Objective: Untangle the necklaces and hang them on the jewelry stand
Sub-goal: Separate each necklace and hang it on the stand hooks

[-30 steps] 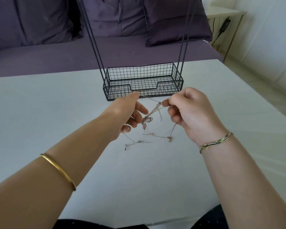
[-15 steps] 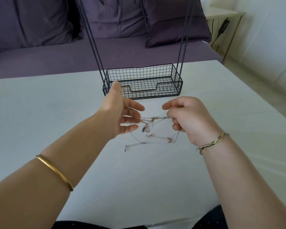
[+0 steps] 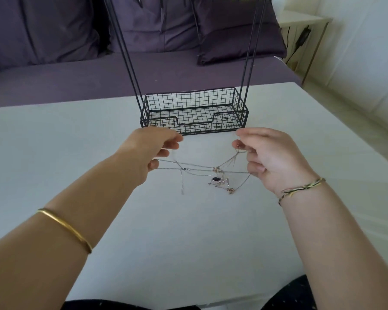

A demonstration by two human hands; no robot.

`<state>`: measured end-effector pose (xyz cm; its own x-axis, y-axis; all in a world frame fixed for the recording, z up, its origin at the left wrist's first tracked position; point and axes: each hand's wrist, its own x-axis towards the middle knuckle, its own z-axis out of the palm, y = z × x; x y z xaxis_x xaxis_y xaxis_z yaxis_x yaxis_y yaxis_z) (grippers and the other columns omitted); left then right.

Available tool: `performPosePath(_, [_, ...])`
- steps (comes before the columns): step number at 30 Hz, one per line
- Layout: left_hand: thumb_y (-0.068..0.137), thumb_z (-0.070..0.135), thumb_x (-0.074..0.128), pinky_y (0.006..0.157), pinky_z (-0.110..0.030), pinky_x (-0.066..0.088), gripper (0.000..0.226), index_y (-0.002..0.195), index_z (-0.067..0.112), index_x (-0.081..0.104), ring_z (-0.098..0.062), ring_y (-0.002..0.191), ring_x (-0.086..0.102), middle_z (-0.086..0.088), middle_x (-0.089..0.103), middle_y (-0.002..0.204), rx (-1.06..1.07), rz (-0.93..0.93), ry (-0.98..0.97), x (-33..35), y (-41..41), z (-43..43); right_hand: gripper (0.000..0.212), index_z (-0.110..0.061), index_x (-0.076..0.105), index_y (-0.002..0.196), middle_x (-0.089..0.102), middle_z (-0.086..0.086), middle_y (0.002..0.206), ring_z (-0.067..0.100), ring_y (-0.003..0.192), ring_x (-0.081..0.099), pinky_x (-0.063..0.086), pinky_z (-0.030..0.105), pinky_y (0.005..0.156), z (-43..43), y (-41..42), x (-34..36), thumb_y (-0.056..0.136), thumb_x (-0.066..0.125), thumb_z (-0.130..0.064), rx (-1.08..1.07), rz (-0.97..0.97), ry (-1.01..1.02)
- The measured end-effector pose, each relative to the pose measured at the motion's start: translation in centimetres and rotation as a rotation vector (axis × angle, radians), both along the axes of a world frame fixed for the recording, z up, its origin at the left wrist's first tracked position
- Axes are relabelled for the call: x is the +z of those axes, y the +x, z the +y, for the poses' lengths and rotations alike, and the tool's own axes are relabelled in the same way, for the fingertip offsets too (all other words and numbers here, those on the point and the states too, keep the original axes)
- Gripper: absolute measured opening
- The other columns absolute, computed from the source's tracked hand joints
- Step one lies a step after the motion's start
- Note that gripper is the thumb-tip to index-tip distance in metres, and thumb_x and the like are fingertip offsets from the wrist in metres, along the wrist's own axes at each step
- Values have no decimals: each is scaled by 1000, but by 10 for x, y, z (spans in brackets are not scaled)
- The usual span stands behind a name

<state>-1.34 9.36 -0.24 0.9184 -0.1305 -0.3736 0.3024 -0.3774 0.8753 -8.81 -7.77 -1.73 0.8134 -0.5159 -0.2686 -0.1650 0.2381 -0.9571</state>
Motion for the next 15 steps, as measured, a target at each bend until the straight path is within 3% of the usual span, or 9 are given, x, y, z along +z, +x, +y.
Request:
performPosePath(3, [80,0,56,57,-23,36,26,89,19,71,-15,85,53,-2,67,101,-87,-30,98,-4,0,2,28,-10,60,110,59,16,85,6,34,24,18,17,34,-3,2,-1,86,55,4,-47,-26,40])
performPosePath(6, [77,-7,53,68,-30,47,34,90,21,66,-23,97,58,-6,62,107,-219,-125,328,-13,-2,2,36,-13,60,113,54,19,87,6,32,26,23,17,35,-3,3,-3,83,56,8,-60,-52,9])
performPosePath(11, [85,6,55,54,-22,40,21,73,23,60,-12,65,52,4,62,82,-374,-338,696,-22,-2,1,41,-16,63,111,60,11,97,4,37,37,29,15,35,-2,4,-5,82,51,10,-51,-70,-147])
performPosePath(13, [89,13,53,48,-20,34,19,73,17,61,-13,54,47,1,63,73,-338,-297,643,-22,0,1,43,-18,62,108,59,9,95,7,45,39,30,15,36,-4,3,-6,81,49,12,-53,-60,-201])
performPosePath(15, [94,17,47,42,-17,27,27,72,10,60,-12,46,42,0,58,59,-229,-111,429,-20,0,0,44,-19,61,110,55,5,87,10,48,40,32,18,38,-5,2,-9,80,48,12,-49,-20,-313])
